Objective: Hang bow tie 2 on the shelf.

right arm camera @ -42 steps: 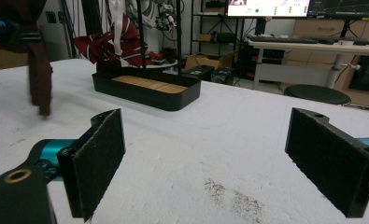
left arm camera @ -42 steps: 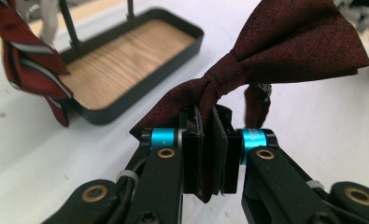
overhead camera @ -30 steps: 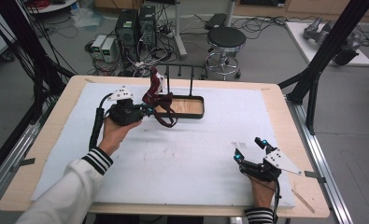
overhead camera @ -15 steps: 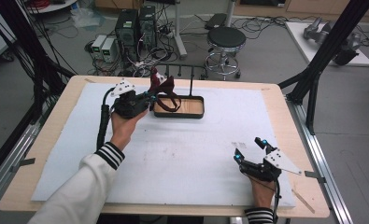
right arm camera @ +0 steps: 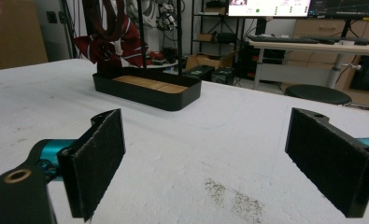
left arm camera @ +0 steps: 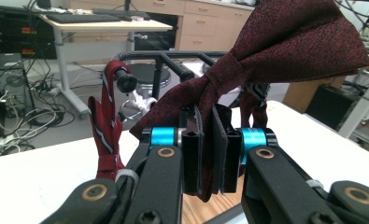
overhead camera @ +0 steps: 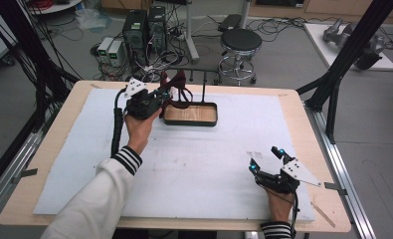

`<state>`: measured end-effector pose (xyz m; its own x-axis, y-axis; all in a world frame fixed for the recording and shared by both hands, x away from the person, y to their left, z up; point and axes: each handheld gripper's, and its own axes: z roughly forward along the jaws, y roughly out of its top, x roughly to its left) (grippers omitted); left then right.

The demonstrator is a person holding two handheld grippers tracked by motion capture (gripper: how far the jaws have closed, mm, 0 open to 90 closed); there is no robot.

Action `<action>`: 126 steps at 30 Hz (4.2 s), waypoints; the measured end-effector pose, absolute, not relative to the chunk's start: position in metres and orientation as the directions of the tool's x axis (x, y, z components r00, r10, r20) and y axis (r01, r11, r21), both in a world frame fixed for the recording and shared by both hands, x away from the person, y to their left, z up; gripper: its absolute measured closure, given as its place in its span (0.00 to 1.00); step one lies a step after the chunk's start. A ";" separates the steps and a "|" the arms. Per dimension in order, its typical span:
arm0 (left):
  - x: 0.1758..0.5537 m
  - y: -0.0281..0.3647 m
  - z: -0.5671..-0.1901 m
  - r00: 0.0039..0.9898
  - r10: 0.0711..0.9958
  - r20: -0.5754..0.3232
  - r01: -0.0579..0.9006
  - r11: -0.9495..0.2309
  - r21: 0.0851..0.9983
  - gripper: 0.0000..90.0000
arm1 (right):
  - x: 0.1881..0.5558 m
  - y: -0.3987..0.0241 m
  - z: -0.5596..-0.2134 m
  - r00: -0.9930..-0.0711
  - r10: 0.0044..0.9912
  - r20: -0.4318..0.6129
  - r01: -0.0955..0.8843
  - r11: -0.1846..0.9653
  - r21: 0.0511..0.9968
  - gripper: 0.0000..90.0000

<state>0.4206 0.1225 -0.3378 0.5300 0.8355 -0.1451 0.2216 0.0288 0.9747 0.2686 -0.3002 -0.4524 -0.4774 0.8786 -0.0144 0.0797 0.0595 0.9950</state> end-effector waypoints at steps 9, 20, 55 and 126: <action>0.432 0.117 -0.340 0.478 0.858 -0.188 0.251 0.071 0.965 0.92 | 0.269 -0.300 -0.452 -0.477 0.879 -0.014 0.081 0.059 0.995 0.13; 0.441 0.108 -0.342 0.437 0.872 -0.221 0.268 0.108 0.957 0.92 | 0.268 -0.300 -0.452 -0.478 0.878 -0.005 0.085 0.052 0.995 0.13; 0.457 0.105 -0.358 0.373 0.890 -0.261 0.251 0.174 0.952 0.92 | 0.268 -0.300 -0.452 -0.479 0.878 -0.008 0.084 0.055 0.995 0.13; 0.452 0.115 -0.381 0.333 0.943 -0.006 0.346 -0.116 0.931 0.91 | 0.269 -0.300 -0.452 -0.478 0.878 -0.013 0.081 0.059 0.995 0.13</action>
<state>0.4519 0.1154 -0.3806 0.3328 0.9430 -0.0058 0.3461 -0.1164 0.9310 0.2686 -0.3003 -0.4524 -0.4779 0.8783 -0.0131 0.0811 0.0590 0.9950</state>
